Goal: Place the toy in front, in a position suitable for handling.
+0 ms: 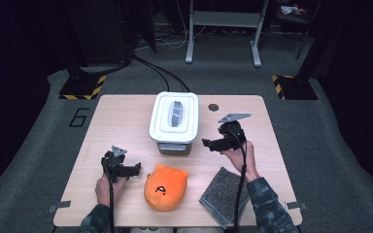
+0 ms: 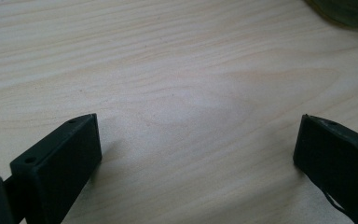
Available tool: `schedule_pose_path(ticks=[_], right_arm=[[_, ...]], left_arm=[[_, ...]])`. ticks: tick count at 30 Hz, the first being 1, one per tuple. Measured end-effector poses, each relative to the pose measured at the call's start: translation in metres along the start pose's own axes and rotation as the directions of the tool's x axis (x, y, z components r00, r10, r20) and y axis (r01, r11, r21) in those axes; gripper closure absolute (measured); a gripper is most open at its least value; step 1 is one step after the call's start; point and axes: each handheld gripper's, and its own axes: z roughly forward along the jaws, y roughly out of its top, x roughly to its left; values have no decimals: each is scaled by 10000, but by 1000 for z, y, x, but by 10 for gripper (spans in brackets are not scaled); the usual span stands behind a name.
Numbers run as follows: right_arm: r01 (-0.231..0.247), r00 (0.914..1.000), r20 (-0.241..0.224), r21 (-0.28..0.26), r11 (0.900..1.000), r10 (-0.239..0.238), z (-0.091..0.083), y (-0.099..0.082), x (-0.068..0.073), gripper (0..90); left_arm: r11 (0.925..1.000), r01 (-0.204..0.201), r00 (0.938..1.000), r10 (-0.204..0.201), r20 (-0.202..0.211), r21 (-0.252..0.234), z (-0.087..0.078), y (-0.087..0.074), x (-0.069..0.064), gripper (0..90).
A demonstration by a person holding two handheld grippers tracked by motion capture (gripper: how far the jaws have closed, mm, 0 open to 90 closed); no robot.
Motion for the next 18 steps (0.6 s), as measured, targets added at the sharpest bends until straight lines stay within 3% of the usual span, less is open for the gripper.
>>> schedule_pose_path(ticks=[10, 12, 14, 15, 16, 18], right_arm=[[-548, 9934, 1003, -60, 9985, 551, -35, -46, -36, 89], [-567, 9853, 1612, 0, 9984, 559, -37, -63, -46, 53], [-986, 9763, 1948, 151, 9950, 938, -36, -87, -59, 20], [-986, 9763, 1948, 151, 9950, 938, -36, -87, -59, 20], [-1056, 9713, 2166, 240, 9941, 980, -33, -103, -67, 9], [-1154, 9688, 2243, 338, 9927, 1050, -31, -109, -70, 1]], left_arm=[[10000, -1, 10000, 1, -1, 2, 0, 0, 0, 4], [10000, 4, 10000, -4, 0, 7, 0, 0, 0, 4], [10000, 4, 10000, -4, -4, 13, 0, 0, 0, 3], [10000, 8, 10000, -8, -3, 15, 0, 0, 0, 3], [10000, 7, 10000, -7, -2, 19, 0, 0, 0, 2], [10000, 15, 10000, -15, -4, 20, 0, 0, 0, 2]])
